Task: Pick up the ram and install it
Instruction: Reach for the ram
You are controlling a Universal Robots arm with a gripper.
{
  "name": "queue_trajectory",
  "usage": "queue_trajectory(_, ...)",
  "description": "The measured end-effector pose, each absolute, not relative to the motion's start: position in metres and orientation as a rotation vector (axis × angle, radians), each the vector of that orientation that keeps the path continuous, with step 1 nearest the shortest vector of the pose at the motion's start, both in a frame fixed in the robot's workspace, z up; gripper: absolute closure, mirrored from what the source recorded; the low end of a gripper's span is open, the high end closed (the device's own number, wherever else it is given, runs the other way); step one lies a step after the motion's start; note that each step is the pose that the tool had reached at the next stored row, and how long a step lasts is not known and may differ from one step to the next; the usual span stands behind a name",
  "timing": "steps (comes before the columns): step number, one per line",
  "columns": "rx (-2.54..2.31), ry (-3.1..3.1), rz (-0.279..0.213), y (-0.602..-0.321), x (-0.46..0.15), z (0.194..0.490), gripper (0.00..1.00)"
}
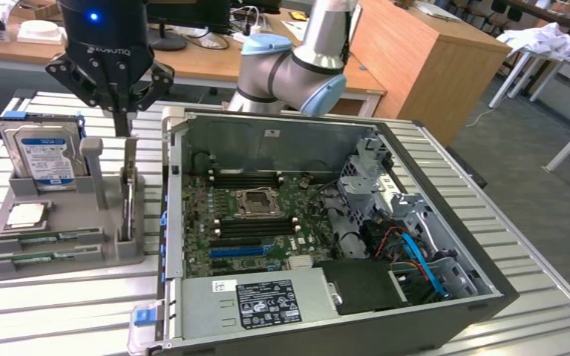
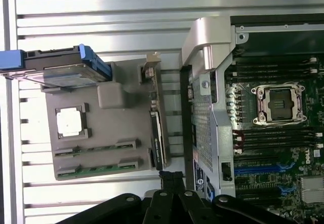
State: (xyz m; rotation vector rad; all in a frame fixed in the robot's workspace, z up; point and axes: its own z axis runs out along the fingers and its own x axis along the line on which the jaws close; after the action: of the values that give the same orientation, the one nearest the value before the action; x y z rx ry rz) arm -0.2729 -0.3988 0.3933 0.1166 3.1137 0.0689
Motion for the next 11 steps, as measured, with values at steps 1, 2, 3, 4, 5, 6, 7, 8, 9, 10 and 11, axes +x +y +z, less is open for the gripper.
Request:
queue_trajectory(1,0.117,3.114,0.069,-0.3988,-0.2735,0.3933,0.9)
queue_trajectory(2,0.117,3.114,0.069,-0.3989,-0.274,0.3933,0.9)
queue_trajectory(3,0.117,3.114,0.069,-0.3988,-0.2746,0.3933,0.9)
queue_trajectory(4,0.117,3.114,0.069,-0.3989,-0.2752,0.3933,0.9)
queue_trajectory(5,0.117,3.114,0.069,-0.3989,-0.2758,0.3933,0.9)
queue_trajectory(6,0.117,3.114,0.069,-0.3988,-0.2764,0.3933,0.9)
queue_trajectory(7,0.117,3.114,0.069,-0.3989,-0.2771,0.3933,0.9)
queue_trajectory(8,0.117,3.114,0.069,-0.3988,-0.2778,0.3933,0.9)
queue_trajectory(9,0.117,3.114,0.069,-0.3988,-0.2784,0.3933,0.9)
queue_trajectory(10,0.117,3.114,0.069,-0.3989,-0.2791,0.3933,0.9)
queue_trajectory(11,0.117,3.114,0.069,-0.3989,-0.2798,0.3933,0.9)
